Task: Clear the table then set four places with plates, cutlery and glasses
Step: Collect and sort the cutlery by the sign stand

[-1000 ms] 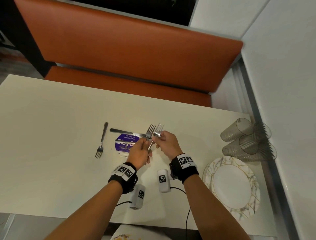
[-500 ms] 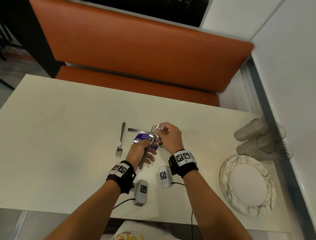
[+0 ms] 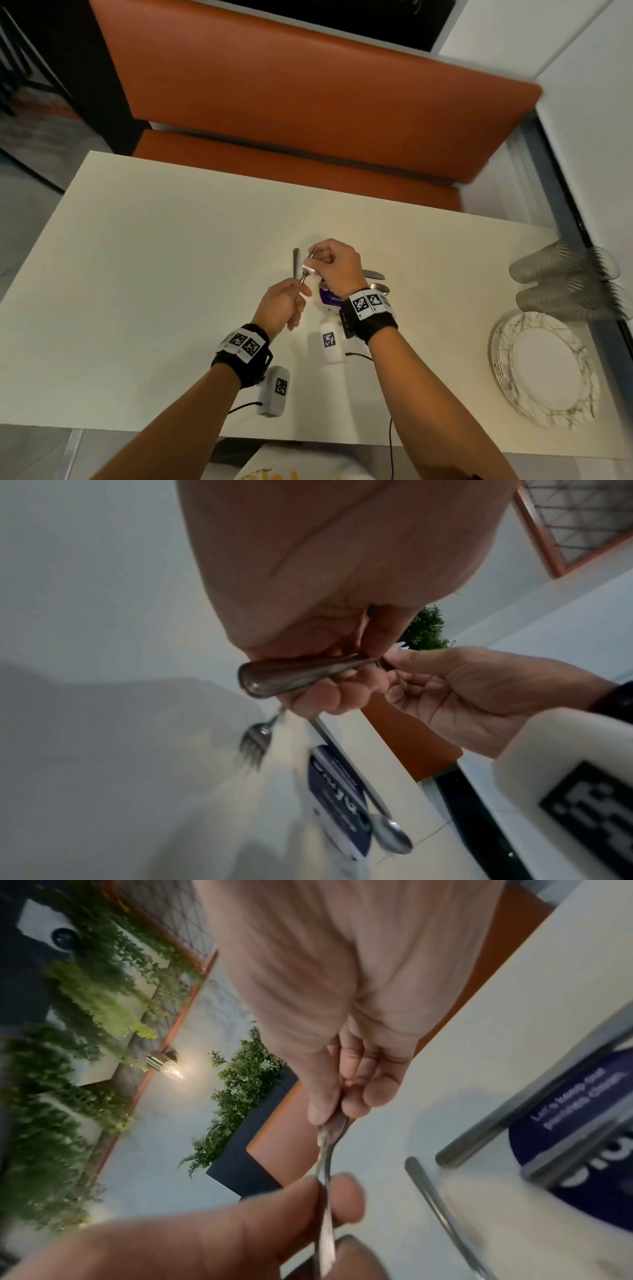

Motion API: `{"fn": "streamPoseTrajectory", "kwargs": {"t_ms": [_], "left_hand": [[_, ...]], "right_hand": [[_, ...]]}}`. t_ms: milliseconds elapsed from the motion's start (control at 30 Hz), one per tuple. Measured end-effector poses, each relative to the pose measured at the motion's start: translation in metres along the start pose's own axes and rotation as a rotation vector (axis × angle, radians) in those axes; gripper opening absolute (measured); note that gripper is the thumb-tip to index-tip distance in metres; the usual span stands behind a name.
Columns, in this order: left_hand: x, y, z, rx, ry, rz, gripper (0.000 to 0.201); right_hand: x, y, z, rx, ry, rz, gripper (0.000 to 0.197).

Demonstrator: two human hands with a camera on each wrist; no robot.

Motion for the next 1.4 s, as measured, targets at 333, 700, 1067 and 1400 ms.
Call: {"fn": "streamPoseTrajectory", "kwargs": {"t_ms": [333, 700, 1067, 1400], "left_hand": [[0.072, -0.041, 0.015, 0.032, 0.164, 0.198, 0.031], [0.064, -0.013, 0.024, -0.221, 0.143, 0.507, 0.027], [0.017, 0.002, 0.028, -0.261, -0.112, 0.704, 0.027], [-0.022, 0.001, 0.026, -0.071, -0.103, 0.306, 0.028]], "right_hand": [[-0.057, 0.066, -0.013, -0.249, 0.014, -0.283, 0.018], [-0.083, 0.078, -0.026, -0.143, -0.054, -0.559, 0.004], [0.013, 0.048, -0.038, -0.13, 0.066, -0.005, 0.016], [0.082, 0.032, -0.035, -0.079, 0.256, 0.148, 0.012]]}}
Point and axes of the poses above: each hand's wrist, its own z-axis towards the middle knuckle, its own x-axis out of the back of the hand, y = z × x, the point moved 5 cm from there along z, towards the middle knuckle, and after that the axes turned 2 degrees about -x, right-handed, at the moved point
